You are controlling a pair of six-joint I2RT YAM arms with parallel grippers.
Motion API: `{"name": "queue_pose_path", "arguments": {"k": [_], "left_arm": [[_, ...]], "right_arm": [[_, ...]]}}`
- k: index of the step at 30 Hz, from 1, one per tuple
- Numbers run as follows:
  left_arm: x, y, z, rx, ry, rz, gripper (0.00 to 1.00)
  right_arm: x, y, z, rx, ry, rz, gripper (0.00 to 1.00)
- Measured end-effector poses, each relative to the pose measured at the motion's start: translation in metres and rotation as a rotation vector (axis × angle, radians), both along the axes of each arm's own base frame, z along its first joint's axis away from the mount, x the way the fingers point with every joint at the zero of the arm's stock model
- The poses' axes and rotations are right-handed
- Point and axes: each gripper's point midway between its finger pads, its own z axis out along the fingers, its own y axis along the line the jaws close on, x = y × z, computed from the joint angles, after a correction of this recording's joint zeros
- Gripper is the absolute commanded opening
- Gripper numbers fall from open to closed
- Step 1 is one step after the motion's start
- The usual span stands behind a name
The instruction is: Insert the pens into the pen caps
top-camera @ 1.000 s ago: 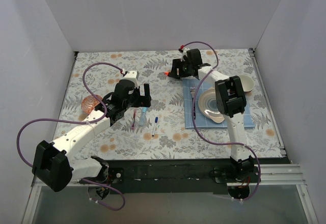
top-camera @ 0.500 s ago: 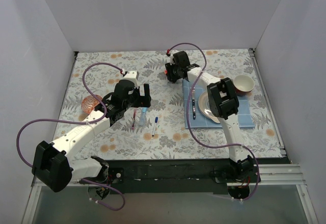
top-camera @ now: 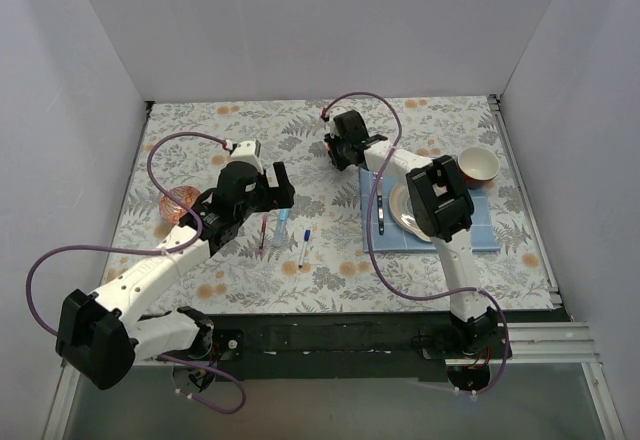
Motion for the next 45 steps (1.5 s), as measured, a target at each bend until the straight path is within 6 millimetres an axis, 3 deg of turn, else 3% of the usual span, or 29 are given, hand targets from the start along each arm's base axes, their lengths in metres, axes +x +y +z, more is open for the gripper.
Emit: {"name": "queue_pose_path", "arguments": {"k": [4,10,14,20,28,34,40,44,45], "left_arm": [[-0.002,-0.003,-0.002,-0.075,0.042,0.046,0.96],[-0.003,-0.015,-0.014,-0.172,0.144,0.091,0.92],[-0.003,-0.034,-0.02,-0.263,0.193,0.065,0.84],[0.001,-0.063,-0.033,-0.358,0.215,-0.032,0.79],[0.003,-0.083,-0.054,-0.355,0.249,-0.131,0.76],[0.003,-0.093,-0.046,-0.386,0.214,-0.202,0.63],[-0.004,-0.1,-0.049,-0.411,0.216,-0.253,0.44],[-0.009,-0.103,-0.049,-0.43,0.228,-0.28,0.24],[-0.01,-0.105,-0.047,-0.437,0.222,-0.294,0.12]], "right_arm": [[-0.039,-0.012,-0.001,0.018,0.046,-0.004,0.01],[-0.13,-0.028,-0.002,0.126,0.13,0.004,0.01],[-0.184,-0.027,-0.001,0.212,0.169,0.033,0.01],[-0.233,-0.013,0.019,0.331,0.158,0.095,0.01],[-0.245,0.003,0.085,0.517,0.027,0.142,0.01],[-0.254,0.014,0.099,0.583,0.015,0.165,0.01],[-0.263,0.018,0.101,0.616,0.026,0.175,0.01],[-0.267,0.016,0.103,0.635,0.025,0.166,0.01],[-0.267,0.016,0.102,0.636,0.026,0.165,0.01]]}}
